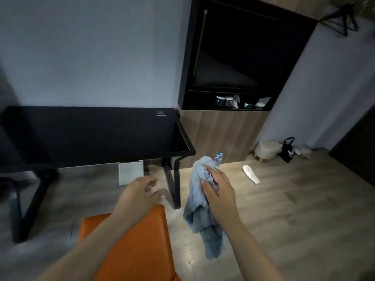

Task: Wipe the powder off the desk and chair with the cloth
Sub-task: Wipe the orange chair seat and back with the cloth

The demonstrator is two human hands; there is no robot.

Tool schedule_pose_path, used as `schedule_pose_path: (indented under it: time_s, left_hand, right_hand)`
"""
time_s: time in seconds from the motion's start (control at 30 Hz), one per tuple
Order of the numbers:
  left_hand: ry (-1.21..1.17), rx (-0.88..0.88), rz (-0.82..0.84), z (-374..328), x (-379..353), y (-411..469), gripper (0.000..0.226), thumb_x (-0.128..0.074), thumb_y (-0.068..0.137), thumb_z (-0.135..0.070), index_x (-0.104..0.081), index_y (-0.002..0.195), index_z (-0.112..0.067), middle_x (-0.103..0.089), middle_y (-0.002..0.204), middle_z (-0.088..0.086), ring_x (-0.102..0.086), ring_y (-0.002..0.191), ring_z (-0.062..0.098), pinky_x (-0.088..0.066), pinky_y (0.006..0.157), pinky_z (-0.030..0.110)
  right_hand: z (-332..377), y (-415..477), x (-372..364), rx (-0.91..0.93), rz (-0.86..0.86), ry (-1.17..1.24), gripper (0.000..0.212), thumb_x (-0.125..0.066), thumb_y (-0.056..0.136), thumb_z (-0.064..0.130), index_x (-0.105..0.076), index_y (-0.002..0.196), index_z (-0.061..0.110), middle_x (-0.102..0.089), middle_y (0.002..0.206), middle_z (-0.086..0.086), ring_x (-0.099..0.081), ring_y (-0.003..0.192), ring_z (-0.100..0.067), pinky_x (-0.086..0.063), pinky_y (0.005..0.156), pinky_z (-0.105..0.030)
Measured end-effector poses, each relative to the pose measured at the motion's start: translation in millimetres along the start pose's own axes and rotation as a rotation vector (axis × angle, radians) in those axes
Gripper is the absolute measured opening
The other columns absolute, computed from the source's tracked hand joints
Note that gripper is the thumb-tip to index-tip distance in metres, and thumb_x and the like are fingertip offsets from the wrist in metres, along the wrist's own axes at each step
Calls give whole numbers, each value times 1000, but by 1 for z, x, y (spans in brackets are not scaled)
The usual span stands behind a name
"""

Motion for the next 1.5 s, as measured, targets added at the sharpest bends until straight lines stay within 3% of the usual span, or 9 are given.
schedule_pose_path:
  time_s: [0.23, 0.5, 0.67, 0.8, 0.93, 1.07, 1.23, 1.4, 1.5]
  left_hand:
    - [1, 191, -270, 19, 16, 3, 39, -66, 86, -33, -57, 124, -27, -53, 103, -21, -53, 90, -4, -40, 70, 10]
    - [-25, 500, -575, 3, -9, -33, 41, -65, 87, -27, -59, 127, -20, -60, 123, -5, -59, 108, 10, -51, 93, 32]
    - [-26, 646, -748, -7, -24, -96, 37, -66, 88, -29, -59, 123, -20, -60, 118, -3, -60, 103, 10, -53, 89, 35]
    - [-2, 743, -834, -9, -33, -152, 35, -64, 88, -33, -58, 122, -26, -59, 116, -9, -57, 102, 6, -53, 87, 31]
    - [-17, 797, -908, -9, -48, -201, 34, -65, 87, -34, -59, 120, -27, -61, 113, -12, -59, 98, 4, -51, 78, 20]
    - [-78, 880, -976, -13, -75, -234, 29, -64, 89, -34, -61, 116, -24, -64, 108, -8, -62, 93, 4, -56, 79, 27]
    - [-160, 931, -1085, -30, -118, -257, 20, -60, 91, -37, -60, 110, -29, -63, 102, -12, -61, 89, 0, -49, 68, 12]
    - [-253, 1056, -1247, -43, -181, -257, 18, -51, 86, -58, -56, 98, -46, -64, 92, -24, -60, 84, -10, -45, 62, 9]
    - [-335, 1042, -1350, -52, -222, -243, 29, -47, 83, -69, -61, 98, -49, -66, 94, -29, -61, 88, -10, -50, 69, 14]
  right_hand:
    - [-1, 64, -49, 169, 243, 81, 34, -55, 96, 17, -55, 130, 24, -52, 125, 12, -46, 112, 14, -36, 91, -3]
    - [0, 98, -90, 313, 673, 230, 36, -54, 96, 21, -52, 125, 42, -48, 128, 22, -43, 114, 20, -36, 86, 2]
    - [16, 68, -103, 385, 888, 301, 35, -54, 96, 19, -57, 130, 27, -54, 129, 14, -50, 117, 6, -42, 98, -14]
    - [23, 24, -106, 402, 1017, 351, 28, -56, 96, 18, -59, 121, 29, -58, 116, 18, -53, 108, 10, -43, 88, -8]
    - [23, -26, -107, 425, 1108, 364, 21, -55, 97, 19, -61, 116, 25, -62, 107, 12, -59, 99, 5, -50, 86, -18]
    - [12, -70, -105, 389, 1296, 434, 25, -57, 97, 24, -61, 121, 26, -61, 116, 8, -60, 107, -2, -50, 90, -20]
    - [-7, -99, -100, 409, 1438, 502, 40, -57, 94, 34, -54, 133, 26, -59, 129, 8, -56, 116, -2, -48, 94, -18]
    - [-45, -106, -102, 409, 1593, 542, 39, -55, 97, 24, -50, 135, 33, -60, 126, 14, -59, 113, -3, -51, 92, -24]
    - [-72, -108, -99, 411, 1695, 537, 41, -51, 99, 28, -46, 139, 32, -56, 134, 12, -55, 119, -3, -49, 100, -33]
Point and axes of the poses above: each hand's wrist, its own y-axis towards the middle knuckle, its own x-axis out of the back of the hand, z = x × y, the point moved 8 cm from there along y, towards the middle knuckle
